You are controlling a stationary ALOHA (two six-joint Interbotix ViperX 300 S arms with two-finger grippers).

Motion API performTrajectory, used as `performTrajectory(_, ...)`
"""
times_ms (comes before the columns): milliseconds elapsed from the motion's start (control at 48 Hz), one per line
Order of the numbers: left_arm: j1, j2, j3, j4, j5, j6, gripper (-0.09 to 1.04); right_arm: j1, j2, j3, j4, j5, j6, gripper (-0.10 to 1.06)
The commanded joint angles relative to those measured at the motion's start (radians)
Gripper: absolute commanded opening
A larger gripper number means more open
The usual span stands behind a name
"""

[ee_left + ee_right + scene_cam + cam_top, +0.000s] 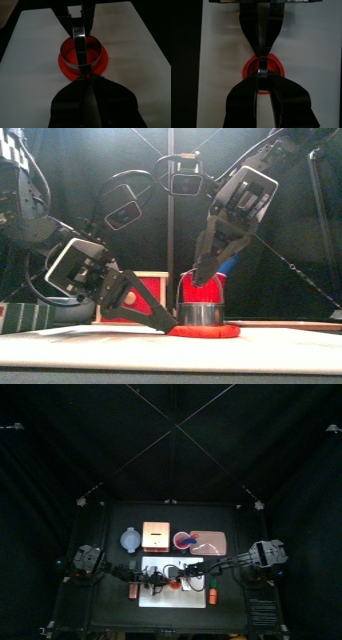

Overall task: Get the cutter from the drawer then cut the dough then place the extra dough in the bowl
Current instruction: Place the extra dough in the bowl

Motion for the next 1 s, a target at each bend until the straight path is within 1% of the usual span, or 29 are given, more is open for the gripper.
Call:
performTrajectory(21,0.009,-0.005,-0.017,0.000,-0.002,0.000,0.59,0.000,-0.064,-0.031,-0.002,0.009,-0.003,0.44)
performTrajectory(354,0.009,-0.002,-0.018,0.000,0.028,0.000,0.59,-0.011,-0.227,-0.018,-0.049,0.081,-0.002,0.44)
performTrajectory(438,0.009,-0.002,-0.018,0.000,0.038,0.000,0.59,-0.023,-0.268,-0.006,-0.061,0.098,-0.002,0.44)
performTrajectory(583,0.012,-0.015,-0.020,-0.002,0.051,0.002,0.59,-0.052,-0.331,0.060,-0.075,0.150,-0.002,0.44)
performTrajectory(708,0.023,-0.052,-0.017,-0.002,0.052,0.003,0.59,-0.078,-0.359,0.144,-0.057,0.169,0.003,0.44)
performTrajectory(812,0.032,-0.094,-0.017,0.000,0.054,0.003,0.59,-0.095,-0.367,0.215,-0.023,0.150,0.000,0.44)
performTrajectory(938,0.044,-0.129,-0.012,0.002,0.052,0.003,0.59,-0.103,-0.365,0.262,-0.015,0.120,0.000,0.44)
performTrajectory(1000,0.051,-0.143,-0.009,0.002,0.054,0.003,0.59,-0.115,-0.365,0.273,-0.008,0.101,0.003,0.45)
